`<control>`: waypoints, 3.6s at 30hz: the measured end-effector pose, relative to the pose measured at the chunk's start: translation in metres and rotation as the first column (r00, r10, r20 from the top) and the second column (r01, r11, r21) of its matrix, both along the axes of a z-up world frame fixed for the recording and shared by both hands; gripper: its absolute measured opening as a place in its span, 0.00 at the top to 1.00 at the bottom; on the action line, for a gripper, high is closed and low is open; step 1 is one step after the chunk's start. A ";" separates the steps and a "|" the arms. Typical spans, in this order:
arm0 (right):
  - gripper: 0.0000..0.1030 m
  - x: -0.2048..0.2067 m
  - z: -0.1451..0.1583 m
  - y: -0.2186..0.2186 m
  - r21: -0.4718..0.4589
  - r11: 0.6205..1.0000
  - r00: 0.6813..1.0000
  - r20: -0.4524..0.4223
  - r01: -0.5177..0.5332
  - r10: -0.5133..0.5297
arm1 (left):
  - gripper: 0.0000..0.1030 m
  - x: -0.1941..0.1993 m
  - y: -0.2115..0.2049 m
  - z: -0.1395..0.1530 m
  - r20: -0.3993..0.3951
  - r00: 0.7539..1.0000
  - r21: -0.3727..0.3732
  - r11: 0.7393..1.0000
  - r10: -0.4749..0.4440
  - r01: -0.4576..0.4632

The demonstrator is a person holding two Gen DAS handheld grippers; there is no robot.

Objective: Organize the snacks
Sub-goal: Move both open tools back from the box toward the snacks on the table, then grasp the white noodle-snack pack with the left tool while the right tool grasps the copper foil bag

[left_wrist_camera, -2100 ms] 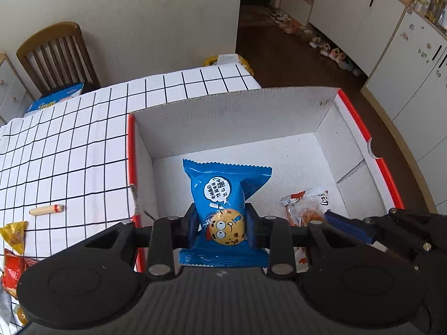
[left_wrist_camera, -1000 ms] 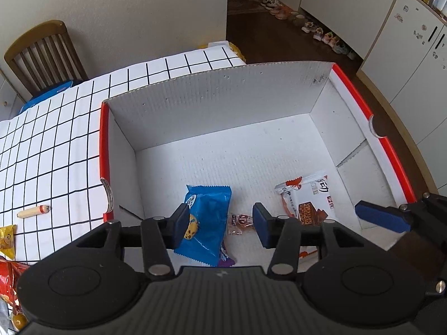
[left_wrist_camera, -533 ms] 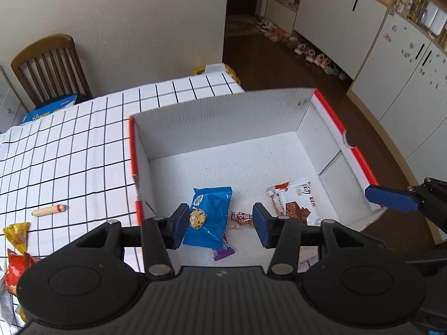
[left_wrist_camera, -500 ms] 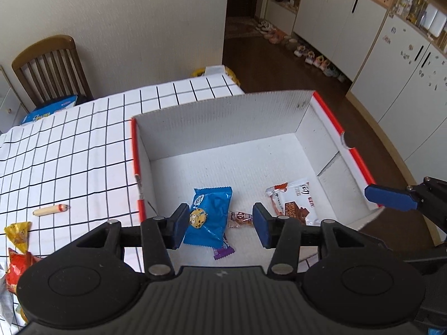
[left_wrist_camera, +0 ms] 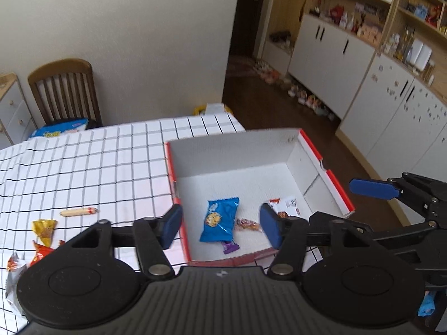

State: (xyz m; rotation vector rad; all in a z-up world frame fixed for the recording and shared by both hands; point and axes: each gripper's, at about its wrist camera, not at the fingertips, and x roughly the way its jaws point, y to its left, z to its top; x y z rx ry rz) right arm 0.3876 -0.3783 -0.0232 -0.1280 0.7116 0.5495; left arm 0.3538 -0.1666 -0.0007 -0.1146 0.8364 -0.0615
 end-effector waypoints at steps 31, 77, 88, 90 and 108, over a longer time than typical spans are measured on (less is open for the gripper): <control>0.00 -0.107 0.018 0.138 0.137 0.985 0.991 0.091 -0.107 0.095 | 0.24 -0.134 0.179 0.006 0.144 0.989 0.016 0.999 0.036 -0.039; 0.24 -0.049 -0.119 0.291 -0.277 0.908 0.949 -0.113 -0.316 0.295 | 0.24 -0.101 0.339 -0.168 -0.214 0.964 0.113 0.984 0.158 -0.137; 0.39 -0.033 -0.137 0.309 -0.314 0.869 0.924 -0.156 -0.382 0.350 | 0.25 -0.088 0.343 -0.182 -0.241 0.956 0.101 0.984 0.164 -0.144; 0.40 -0.032 -0.139 0.311 -0.318 0.868 0.925 -0.147 -0.381 0.351 | 0.25 -0.086 0.343 -0.182 -0.242 0.957 0.096 0.985 0.163 -0.144; 0.54 -0.038 -0.138 0.312 -0.313 0.891 0.944 -0.119 -0.328 0.307 | 0.72 -0.082 0.345 -0.183 -0.263 0.951 0.054 0.987 0.159 -0.150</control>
